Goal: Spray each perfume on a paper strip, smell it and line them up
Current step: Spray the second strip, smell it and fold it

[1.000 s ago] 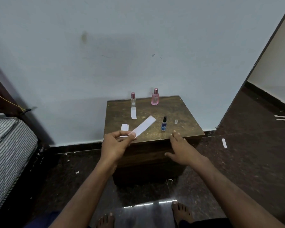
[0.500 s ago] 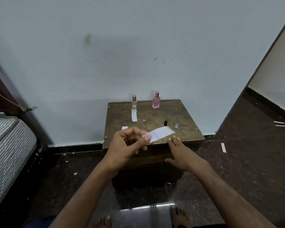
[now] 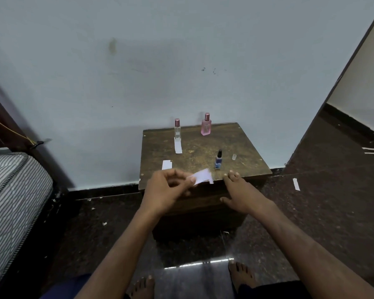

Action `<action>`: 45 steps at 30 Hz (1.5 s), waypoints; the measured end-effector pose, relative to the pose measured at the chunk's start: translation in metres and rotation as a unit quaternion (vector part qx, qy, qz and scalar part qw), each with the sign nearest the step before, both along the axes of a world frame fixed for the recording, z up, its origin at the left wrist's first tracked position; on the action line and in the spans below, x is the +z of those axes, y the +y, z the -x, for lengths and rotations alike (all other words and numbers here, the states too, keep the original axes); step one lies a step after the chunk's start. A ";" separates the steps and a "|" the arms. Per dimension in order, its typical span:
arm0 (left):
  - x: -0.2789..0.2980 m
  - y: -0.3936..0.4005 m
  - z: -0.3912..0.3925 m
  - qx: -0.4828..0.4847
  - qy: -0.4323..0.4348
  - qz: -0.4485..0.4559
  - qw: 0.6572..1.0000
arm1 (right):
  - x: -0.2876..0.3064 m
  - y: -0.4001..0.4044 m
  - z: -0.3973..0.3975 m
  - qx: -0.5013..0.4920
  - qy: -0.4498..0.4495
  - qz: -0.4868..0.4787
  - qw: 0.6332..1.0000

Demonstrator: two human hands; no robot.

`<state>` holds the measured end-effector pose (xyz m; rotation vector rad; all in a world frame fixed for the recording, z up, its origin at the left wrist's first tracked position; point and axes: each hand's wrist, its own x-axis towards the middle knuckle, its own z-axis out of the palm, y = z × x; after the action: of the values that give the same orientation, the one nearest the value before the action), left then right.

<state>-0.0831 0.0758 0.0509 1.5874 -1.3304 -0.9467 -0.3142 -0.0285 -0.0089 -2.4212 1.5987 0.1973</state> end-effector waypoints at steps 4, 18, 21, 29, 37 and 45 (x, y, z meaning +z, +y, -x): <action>0.002 0.000 0.002 -0.003 0.119 0.014 0.993 | 0.002 0.003 0.000 0.000 -0.005 0.001 1.000; 0.007 -0.004 0.006 -0.094 0.379 0.134 0.911 | 0.005 0.000 0.001 0.001 -0.009 0.005 1.000; -0.008 -0.008 0.003 0.053 0.240 0.018 0.969 | 0.006 0.002 -0.002 -0.004 -0.008 0.007 1.000; 0.000 0.002 0.010 -0.167 0.497 0.112 0.844 | 0.005 0.003 -0.001 -0.004 -0.007 0.012 1.000; -0.005 0.004 0.015 -0.127 0.435 0.086 0.887 | 0.004 0.002 -0.002 -0.004 -0.008 0.015 1.000; -0.018 -0.001 0.015 0.037 0.176 -0.043 0.983 | 0.001 0.004 -0.003 -0.008 -0.013 0.022 1.000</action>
<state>-0.0981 0.0752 0.0326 1.4400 -0.9907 -1.1899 -0.3115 -0.0245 -0.0084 -2.4321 1.6284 0.1288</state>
